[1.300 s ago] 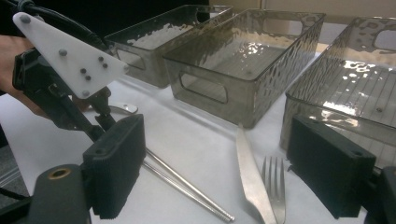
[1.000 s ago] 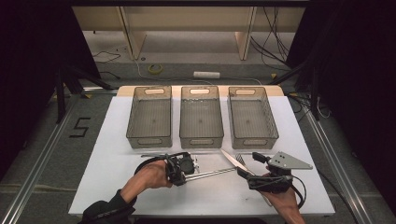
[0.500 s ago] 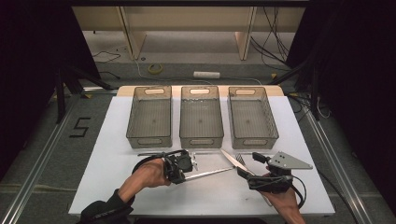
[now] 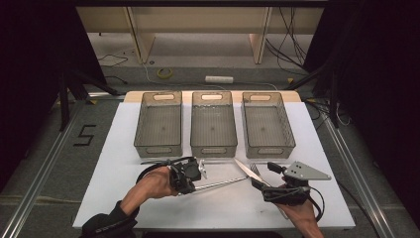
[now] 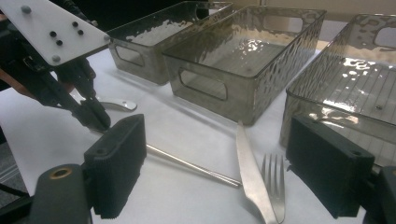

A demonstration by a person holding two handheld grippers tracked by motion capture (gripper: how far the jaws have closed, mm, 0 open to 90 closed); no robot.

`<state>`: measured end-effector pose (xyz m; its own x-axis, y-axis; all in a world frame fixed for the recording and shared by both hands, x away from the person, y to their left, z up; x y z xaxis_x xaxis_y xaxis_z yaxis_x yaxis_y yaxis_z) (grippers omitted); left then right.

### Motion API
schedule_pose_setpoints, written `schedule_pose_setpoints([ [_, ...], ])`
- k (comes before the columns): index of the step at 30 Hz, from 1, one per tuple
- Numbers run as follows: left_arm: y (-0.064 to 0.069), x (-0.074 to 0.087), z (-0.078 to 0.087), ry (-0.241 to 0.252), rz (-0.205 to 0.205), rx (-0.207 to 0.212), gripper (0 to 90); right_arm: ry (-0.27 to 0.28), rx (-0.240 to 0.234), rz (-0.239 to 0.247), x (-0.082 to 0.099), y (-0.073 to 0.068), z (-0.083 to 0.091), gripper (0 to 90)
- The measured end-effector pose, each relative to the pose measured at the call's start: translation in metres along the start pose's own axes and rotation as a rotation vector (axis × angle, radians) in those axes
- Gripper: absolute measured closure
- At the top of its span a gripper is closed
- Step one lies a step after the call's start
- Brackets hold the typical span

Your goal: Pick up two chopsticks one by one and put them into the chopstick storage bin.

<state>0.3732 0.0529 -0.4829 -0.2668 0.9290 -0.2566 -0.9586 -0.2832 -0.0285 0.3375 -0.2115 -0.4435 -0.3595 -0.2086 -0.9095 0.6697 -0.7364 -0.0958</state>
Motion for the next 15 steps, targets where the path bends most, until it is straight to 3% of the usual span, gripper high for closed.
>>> schedule_pose_setpoints([
  [8, 0.004, 0.001, 0.014, 0.044, 0.009, 0.022, 84.3, 0.000, 0.001, -0.002, 0.000, 0.000, -0.001, 21.2],
  [15, 0.004, 0.002, 0.035, 0.117, 0.031, 0.004, 84.3, 0.001, 0.000, -0.003, 0.000, 0.001, -0.001, 21.2],
])
Point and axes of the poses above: each handheld gripper's, and its own axes: z roughly backward along the jaws, x roughly out of its underside, y roughly to its right, the point moved 5 cm from there along -z, roughly forward along the jaws, and after that the axes turned 1 degree about z, right-handed, at the moved point
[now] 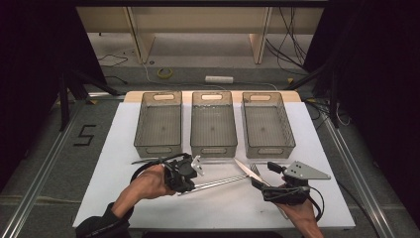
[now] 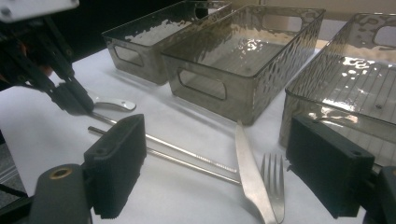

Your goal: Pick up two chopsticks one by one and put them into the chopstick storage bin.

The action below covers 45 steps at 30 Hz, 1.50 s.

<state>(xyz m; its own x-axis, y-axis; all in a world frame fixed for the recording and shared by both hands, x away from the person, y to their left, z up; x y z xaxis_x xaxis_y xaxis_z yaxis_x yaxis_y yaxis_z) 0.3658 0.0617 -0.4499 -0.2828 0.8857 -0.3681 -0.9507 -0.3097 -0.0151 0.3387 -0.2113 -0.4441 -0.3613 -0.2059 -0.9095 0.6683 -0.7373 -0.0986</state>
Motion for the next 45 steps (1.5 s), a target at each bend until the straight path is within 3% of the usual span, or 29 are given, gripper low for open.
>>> schedule_pose_setpoints([
  [7, -0.009, 0.002, 0.021, 0.107, 0.077, -0.015, 84.3, 0.005, -0.001, -0.005, -0.001, 0.000, 0.001, 21.2],
  [12, -0.019, 0.000, 0.037, 0.208, 0.145, -0.049, 84.3, 0.004, 0.000, -0.004, 0.000, 0.000, 0.000, 21.2],
  [14, -0.026, 0.001, 0.042, 0.227, 0.176, -0.089, 84.3, 0.006, 0.001, -0.006, 0.000, 0.000, 0.000, 21.2],
  [22, -0.055, 0.006, 0.056, 0.324, 0.294, -0.182, 84.3, 0.006, 0.003, -0.007, 0.000, 0.001, 0.000, 21.2],
  [28, -0.083, 0.015, 0.062, 0.376, 0.397, -0.226, 84.3, 0.006, 0.002, -0.004, 0.000, 0.000, 0.000, 21.2],
  [37, -0.120, 0.033, 0.066, 0.416, 0.519, -0.293, 84.3, 0.006, 0.002, -0.006, 0.000, 0.000, 0.000, 21.0],
  [45, -0.146, 0.047, 0.065, 0.407, 0.603, -0.344, 84.3, 0.006, 0.001, -0.006, 0.000, 0.000, 0.000, 21.0],
])
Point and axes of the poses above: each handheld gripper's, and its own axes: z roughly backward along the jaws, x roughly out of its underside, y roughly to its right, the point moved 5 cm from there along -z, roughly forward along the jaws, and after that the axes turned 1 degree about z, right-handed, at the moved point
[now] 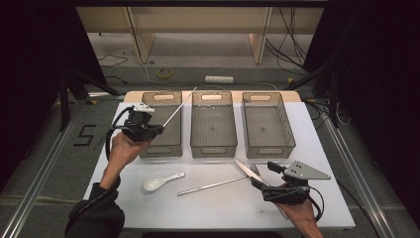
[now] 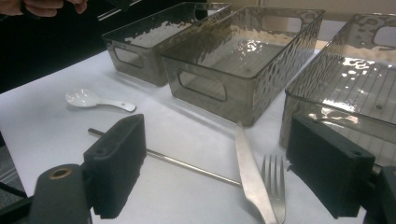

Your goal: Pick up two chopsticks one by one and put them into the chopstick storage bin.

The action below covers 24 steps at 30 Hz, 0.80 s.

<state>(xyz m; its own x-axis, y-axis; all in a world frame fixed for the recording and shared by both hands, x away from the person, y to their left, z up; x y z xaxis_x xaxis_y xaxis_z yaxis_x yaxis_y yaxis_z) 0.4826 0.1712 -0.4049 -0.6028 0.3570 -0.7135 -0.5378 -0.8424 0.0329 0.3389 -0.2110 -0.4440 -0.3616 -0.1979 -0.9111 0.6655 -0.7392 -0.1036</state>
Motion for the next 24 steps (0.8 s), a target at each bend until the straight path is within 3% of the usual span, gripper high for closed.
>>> schedule_pose_setpoints([
  [16, -0.037, 0.006, -0.018, -0.033, 0.090, -0.087, 84.3, -0.005, 0.001, -0.005, 0.001, 0.000, 0.000, 21.1],
  [24, -0.046, 0.013, -0.022, -0.052, 0.113, -0.113, 84.2, -0.004, 0.001, -0.002, 0.001, 0.000, 0.000, 21.0],
])
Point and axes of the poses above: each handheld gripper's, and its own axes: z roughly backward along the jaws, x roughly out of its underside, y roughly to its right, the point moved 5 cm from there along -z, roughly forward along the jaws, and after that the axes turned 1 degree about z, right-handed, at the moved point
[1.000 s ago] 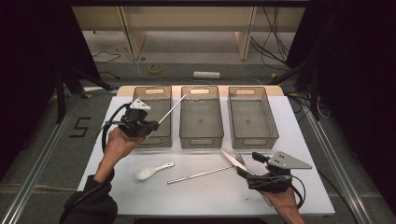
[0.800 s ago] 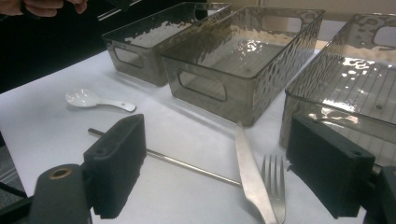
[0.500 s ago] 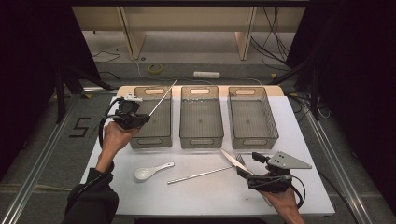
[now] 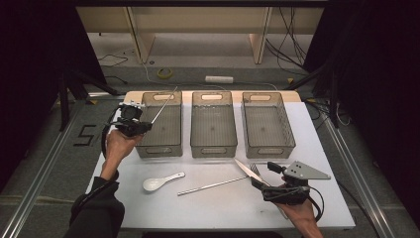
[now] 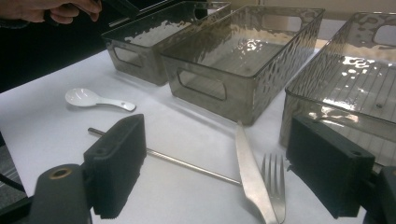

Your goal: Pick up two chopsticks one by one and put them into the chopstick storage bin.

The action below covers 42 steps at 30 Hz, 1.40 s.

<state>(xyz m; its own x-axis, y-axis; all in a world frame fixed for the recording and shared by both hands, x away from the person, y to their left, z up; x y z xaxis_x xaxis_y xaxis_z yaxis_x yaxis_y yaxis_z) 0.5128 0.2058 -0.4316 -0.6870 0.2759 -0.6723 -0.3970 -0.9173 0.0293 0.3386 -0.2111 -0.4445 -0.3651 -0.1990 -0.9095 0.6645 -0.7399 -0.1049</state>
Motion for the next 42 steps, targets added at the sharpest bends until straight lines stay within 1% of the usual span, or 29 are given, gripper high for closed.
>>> schedule_pose_setpoints([
  [2, -0.001, 0.001, -0.002, -0.004, 0.005, -0.004, 84.2, 0.001, 0.000, 0.000, 0.000, 0.000, 0.000, 21.1],
  [8, -0.006, 0.007, -0.009, -0.038, 0.024, -0.021, 84.2, 0.001, -0.001, 0.002, 0.000, 0.000, 0.000, 21.1],
  [9, -0.006, 0.008, -0.010, -0.042, 0.021, -0.020, 84.2, 0.000, -0.001, 0.002, 0.000, 0.000, 0.000, 21.1],
  [12, -0.006, 0.009, -0.012, -0.051, 0.032, -0.021, 84.1, 0.001, 0.000, 0.001, 0.000, 0.000, 0.000, 21.1],
  [16, -0.006, 0.009, -0.014, -0.064, 0.039, -0.045, 83.6, 0.000, 0.000, 0.001, 0.000, 0.000, 0.001, 21.1],
  [17, -0.006, 0.009, -0.014, -0.059, 0.038, -0.052, 83.3, 0.000, 0.001, 0.001, 0.000, 0.000, 0.001, 21.1],
  [19, -0.005, 0.008, -0.014, -0.051, 0.041, -0.053, 81.5, -0.001, 0.002, 0.001, 0.000, 0.000, 0.001, 21.1],
  [20, -0.005, 0.008, -0.015, -0.059, 0.041, -0.053, 72.4, 0.000, 0.002, 0.001, 0.000, 0.000, 0.001, 21.1],
  [21, -0.004, 0.007, -0.016, -0.071, 0.039, -0.061, 58.5, 0.000, 0.002, 0.002, 0.000, 0.000, 0.001, 21.1],
  [22, -0.003, 0.007, -0.016, -0.084, 0.029, -0.070, 45.1, 0.000, 0.002, 0.001, 0.000, 0.000, 0.001, 21.1],
  [23, 0.000, 0.006, -0.016, -0.090, 0.022, -0.060, 37.2, -0.001, 0.001, 0.001, 0.000, 0.000, 0.001, 21.1],
  [24, 0.003, 0.005, -0.015, -0.099, 0.017, -0.030, 30.6, -0.001, 0.002, 0.001, 0.000, 0.000, 0.001, 21.1],
  [25, 0.007, 0.004, -0.013, -0.099, 0.018, -0.004, 26.6, 0.000, 0.001, 0.002, 0.000, 0.000, 0.002, 21.1],
  [26, 0.011, 0.002, -0.010, -0.089, 0.013, 0.014, 24.4, 0.000, 0.000, 0.002, 0.000, 0.000, 0.002, 21.1],
  [28, 0.018, -0.003, -0.003, -0.067, 0.012, 0.039, 22.5, 0.000, -0.001, 0.005, 0.000, 0.000, 0.002, 21.1],
  [31, 0.027, -0.010, 0.009, -0.027, 0.007, 0.090, 20.5, 0.000, -0.001, 0.008, 0.000, -0.001, 0.002, 21.1],
  [33, 0.033, -0.012, 0.016, -0.012, 0.000, 0.117, 19.6, 0.000, -0.003, 0.008, 0.000, -0.001, 0.002, 21.1],
  [35, 0.041, -0.012, 0.019, -0.007, -0.012, 0.141, 18.9, 0.000, -0.003, 0.006, 0.000, -0.001, 0.002, 21.1],
  [37, 0.048, -0.012, 0.023, -0.003, -0.039, 0.156, 17.7, 0.001, -0.004, 0.006, 0.000, -0.001, 0.002, 21.1],
  [38, 0.051, -0.013, 0.024, 0.005, -0.043, 0.166, 17.1, 0.002, -0.004, 0.006, -0.001, -0.001, 0.002, 21.1],
  [39, 0.055, -0.013, 0.026, 0.015, -0.050, 0.185, 16.4, 0.002, -0.005, 0.006, -0.001, -0.001, 0.002, 21.1],
  [40, 0.058, -0.012, 0.028, 0.019, -0.057, 0.212, 15.6, 0.001, -0.004, 0.007, -0.001, -0.001, 0.002, 21.1],
  [42, 0.066, -0.012, 0.030, 0.023, -0.073, 0.233, 15.5, 0.001, -0.004, 0.007, 0.000, -0.001, 0.002, 21.1],
])
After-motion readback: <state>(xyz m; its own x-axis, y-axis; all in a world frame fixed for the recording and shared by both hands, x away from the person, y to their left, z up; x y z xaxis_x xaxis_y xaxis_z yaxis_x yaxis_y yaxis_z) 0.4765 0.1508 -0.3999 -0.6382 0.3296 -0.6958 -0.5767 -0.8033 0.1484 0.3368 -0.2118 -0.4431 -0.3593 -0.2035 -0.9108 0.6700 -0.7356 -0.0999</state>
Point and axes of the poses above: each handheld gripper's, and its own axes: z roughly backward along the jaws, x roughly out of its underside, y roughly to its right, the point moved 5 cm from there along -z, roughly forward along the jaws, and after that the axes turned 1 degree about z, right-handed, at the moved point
